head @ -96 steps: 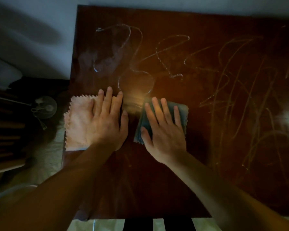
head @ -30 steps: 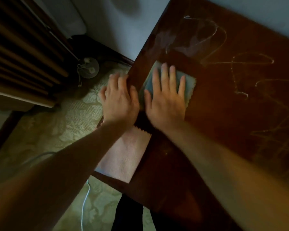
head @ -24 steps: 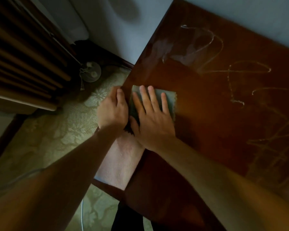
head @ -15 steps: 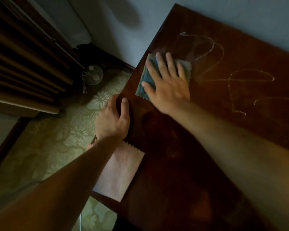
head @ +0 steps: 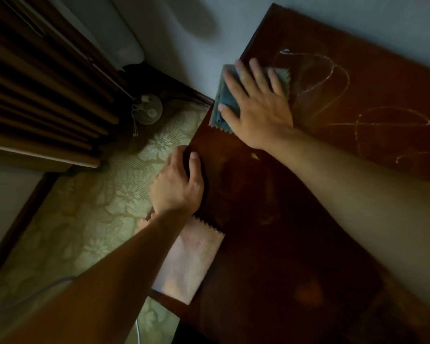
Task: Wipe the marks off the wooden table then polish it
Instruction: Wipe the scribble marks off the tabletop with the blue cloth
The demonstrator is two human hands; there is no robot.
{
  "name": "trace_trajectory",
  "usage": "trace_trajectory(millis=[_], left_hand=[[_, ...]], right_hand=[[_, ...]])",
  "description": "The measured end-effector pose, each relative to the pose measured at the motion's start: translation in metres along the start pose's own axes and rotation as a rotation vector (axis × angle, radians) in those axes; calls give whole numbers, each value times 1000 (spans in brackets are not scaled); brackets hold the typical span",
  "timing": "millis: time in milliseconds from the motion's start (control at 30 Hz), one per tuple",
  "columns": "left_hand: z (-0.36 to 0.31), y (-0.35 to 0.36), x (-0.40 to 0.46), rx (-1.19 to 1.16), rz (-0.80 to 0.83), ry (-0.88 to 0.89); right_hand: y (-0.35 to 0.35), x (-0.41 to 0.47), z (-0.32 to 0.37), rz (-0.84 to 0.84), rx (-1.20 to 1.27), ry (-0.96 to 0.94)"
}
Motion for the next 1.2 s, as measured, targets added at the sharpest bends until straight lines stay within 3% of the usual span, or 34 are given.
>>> trace_trajectory(millis=[100,267,400,500,633,767,933,1100,1200], left_hand=[[-1,-1,0,-6,-1,1],[-1,-3,0,-45,27,1],[1,-3,10,-114,105,-47],[-4,-8,31,-135,199,-67],[-42,-17,74,-16,194,131],[-82,4,121,-88,267,8],[-94,15,123,-104,257,-59],[-96,17,123,-57,233,-37],[-99,14,121,-70,193,-22]], right_hand=[[12,-20,26,-48,45,47],[48,-89,86,75,32,-63],[27,-46,47,72,-12,-172],[-2,12,-8,-4,-10,35],[-11,29,-19,-97,33,165],[12,-22,10,-77,76,55],[2,-15,-19,-50,56,-47],[-32,66,-74,-85,15,201],[-31,81,-68,-123,-6,271]])
Point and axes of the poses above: each hand's wrist, its own x-axis towards the middle knuckle, its own y-axis out of the palm, z = x × y, the point moved 2 cm from there along x, towards the middle knuckle, and after that the axes turned 14 degrees about x, right-handed, at the moved point
